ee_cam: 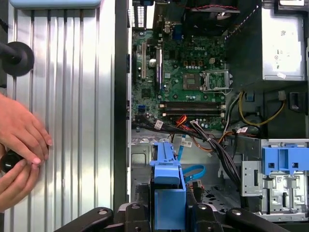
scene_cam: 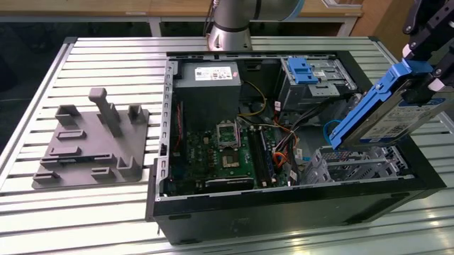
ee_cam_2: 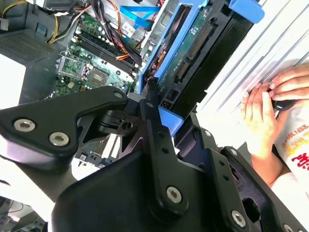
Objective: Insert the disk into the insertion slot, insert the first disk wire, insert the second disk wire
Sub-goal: 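Insert the disk into the insertion slot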
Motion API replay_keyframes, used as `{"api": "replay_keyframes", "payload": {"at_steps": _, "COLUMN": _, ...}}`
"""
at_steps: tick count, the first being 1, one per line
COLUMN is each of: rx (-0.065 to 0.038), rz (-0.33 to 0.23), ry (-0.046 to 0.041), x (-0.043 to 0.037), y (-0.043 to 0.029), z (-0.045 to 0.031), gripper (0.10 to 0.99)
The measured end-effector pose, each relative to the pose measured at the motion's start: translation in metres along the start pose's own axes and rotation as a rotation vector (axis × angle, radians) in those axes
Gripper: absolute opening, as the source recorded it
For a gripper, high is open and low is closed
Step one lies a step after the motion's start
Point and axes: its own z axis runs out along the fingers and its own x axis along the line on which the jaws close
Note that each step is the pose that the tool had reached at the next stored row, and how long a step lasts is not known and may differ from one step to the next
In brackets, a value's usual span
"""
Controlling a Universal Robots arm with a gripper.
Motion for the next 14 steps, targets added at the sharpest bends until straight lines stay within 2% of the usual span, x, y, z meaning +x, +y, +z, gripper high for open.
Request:
{"api": "replay_keyframes", "payload": {"at_steps": 5, "rx": 0.000, "rz": 0.000, "ry": -0.0001, "x": 0.0001, "y": 0.0000, "z": 0.0000, "gripper": 0.365}}
{"api": "replay_keyframes", "payload": {"at_steps": 10, "rx": 0.012, "rz": -0.001, "ry": -0.0003, "x": 0.0001, "y": -0.0001, "z": 0.0004, "gripper": 0.365}}
{"api": "replay_keyframes", "payload": {"at_steps": 14, "rx": 0.014, "rz": -0.001, "ry": -0.0003, "x": 0.0001, "y": -0.0001, "z": 0.0012, "gripper": 0.365}}
